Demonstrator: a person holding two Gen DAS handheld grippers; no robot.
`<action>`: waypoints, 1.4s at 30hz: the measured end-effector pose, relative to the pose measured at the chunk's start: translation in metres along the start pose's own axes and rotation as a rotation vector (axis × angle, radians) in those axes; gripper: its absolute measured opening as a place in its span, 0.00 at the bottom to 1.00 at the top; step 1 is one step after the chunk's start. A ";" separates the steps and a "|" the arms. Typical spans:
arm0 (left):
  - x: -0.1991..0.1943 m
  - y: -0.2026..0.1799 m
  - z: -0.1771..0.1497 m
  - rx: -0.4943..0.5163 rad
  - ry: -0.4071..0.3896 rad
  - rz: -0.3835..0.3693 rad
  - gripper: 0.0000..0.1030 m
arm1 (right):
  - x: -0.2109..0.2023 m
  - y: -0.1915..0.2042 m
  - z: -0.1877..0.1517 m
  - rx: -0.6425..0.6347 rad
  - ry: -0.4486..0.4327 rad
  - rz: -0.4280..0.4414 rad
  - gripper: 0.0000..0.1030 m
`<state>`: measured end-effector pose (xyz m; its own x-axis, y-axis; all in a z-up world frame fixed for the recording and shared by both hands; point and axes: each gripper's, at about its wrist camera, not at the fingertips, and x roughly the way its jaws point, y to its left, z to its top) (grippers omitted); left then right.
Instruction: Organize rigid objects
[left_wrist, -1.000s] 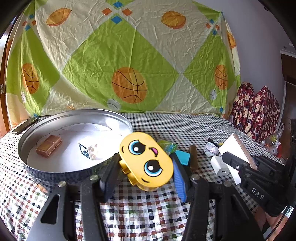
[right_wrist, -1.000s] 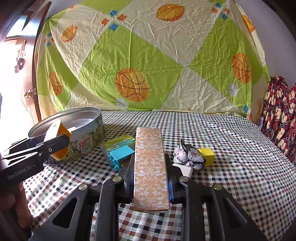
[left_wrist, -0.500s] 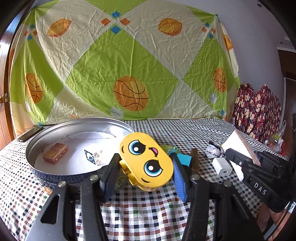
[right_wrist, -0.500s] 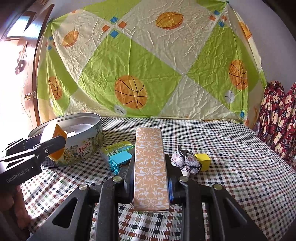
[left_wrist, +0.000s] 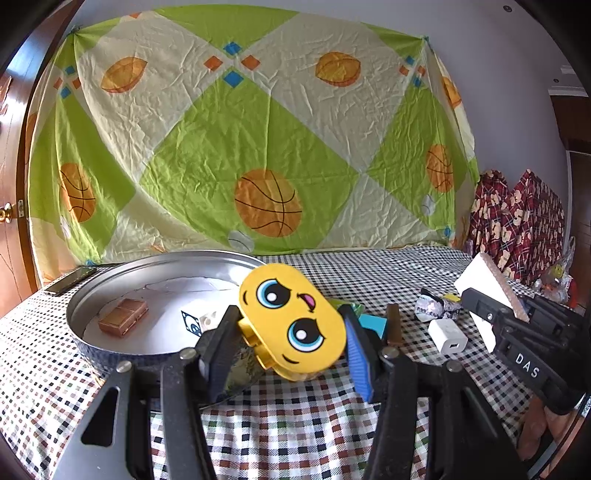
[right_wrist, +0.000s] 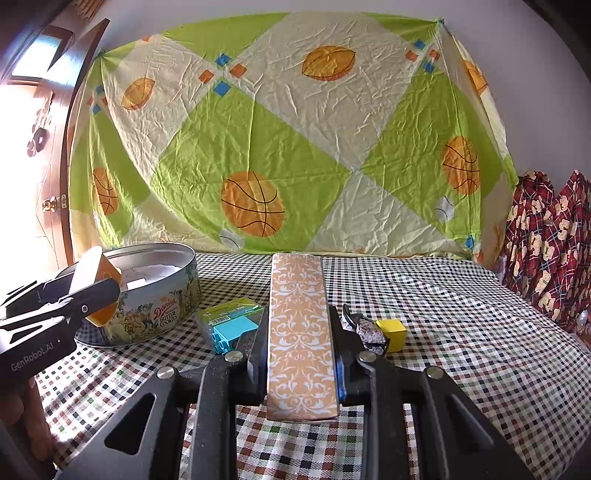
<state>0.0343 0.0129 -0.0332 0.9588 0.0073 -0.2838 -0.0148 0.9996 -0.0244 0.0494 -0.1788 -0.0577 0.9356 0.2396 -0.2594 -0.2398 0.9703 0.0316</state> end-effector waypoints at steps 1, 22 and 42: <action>-0.001 0.001 0.000 0.000 -0.004 0.002 0.51 | 0.000 0.000 0.000 0.003 0.001 -0.002 0.27; -0.011 0.031 -0.001 -0.024 -0.031 0.059 0.51 | 0.003 0.048 0.002 -0.031 0.003 0.059 0.27; -0.016 0.058 -0.003 -0.043 -0.039 0.106 0.51 | 0.006 0.089 0.004 -0.087 0.010 0.124 0.27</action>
<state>0.0175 0.0710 -0.0325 0.9616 0.1143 -0.2495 -0.1277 0.9911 -0.0379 0.0350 -0.0912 -0.0522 0.8948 0.3571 -0.2681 -0.3756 0.9266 -0.0193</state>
